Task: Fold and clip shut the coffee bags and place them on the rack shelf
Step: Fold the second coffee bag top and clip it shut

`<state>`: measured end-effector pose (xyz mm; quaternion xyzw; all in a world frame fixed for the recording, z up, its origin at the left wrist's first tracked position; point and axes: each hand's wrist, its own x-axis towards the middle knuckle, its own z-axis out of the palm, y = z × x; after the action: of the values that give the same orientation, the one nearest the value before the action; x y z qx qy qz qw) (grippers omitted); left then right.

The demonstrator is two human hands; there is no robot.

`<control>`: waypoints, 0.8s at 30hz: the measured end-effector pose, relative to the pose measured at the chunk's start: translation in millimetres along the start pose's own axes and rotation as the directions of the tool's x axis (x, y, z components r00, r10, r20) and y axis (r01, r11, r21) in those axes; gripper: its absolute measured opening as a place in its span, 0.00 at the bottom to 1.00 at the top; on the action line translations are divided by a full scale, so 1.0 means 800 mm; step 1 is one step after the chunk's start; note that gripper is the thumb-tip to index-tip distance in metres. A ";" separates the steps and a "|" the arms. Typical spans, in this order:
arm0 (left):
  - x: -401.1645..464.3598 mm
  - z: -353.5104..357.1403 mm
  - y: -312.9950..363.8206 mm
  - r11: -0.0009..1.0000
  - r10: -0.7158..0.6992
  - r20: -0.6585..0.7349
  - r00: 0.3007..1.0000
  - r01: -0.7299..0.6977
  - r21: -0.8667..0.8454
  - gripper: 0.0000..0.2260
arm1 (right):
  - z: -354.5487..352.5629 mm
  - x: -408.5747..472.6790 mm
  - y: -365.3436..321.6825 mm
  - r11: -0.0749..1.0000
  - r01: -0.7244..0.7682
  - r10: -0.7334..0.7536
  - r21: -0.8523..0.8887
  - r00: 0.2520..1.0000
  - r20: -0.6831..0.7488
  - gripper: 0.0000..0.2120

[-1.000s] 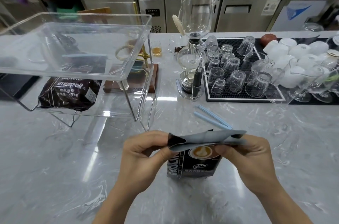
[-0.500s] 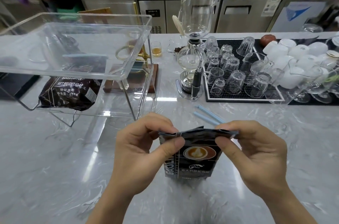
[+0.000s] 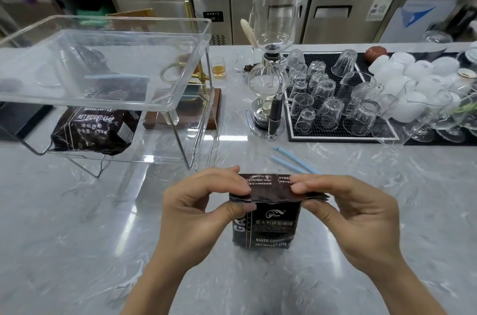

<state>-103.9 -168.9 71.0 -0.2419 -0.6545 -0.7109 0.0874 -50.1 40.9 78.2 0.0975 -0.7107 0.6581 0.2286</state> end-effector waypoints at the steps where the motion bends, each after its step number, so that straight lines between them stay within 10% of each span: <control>1: 0.001 0.000 0.000 1.000 0.004 -0.002 1.000 -0.004 -0.007 0.07 | -0.001 0.001 0.001 1.000 0.006 -0.006 -0.006 1.000 -0.004 0.07; 24: 0.006 0.013 -0.009 0.956 -0.204 -0.021 0.979 0.203 0.213 0.12 | 0.016 0.011 0.020 0.978 -0.207 0.207 -0.002 0.976 0.067 0.08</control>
<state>-109.0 -156.7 66.8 -0.1628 -0.7488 -0.6413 0.0390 -67.3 31.2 67.2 0.0454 -0.7225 0.6766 0.1346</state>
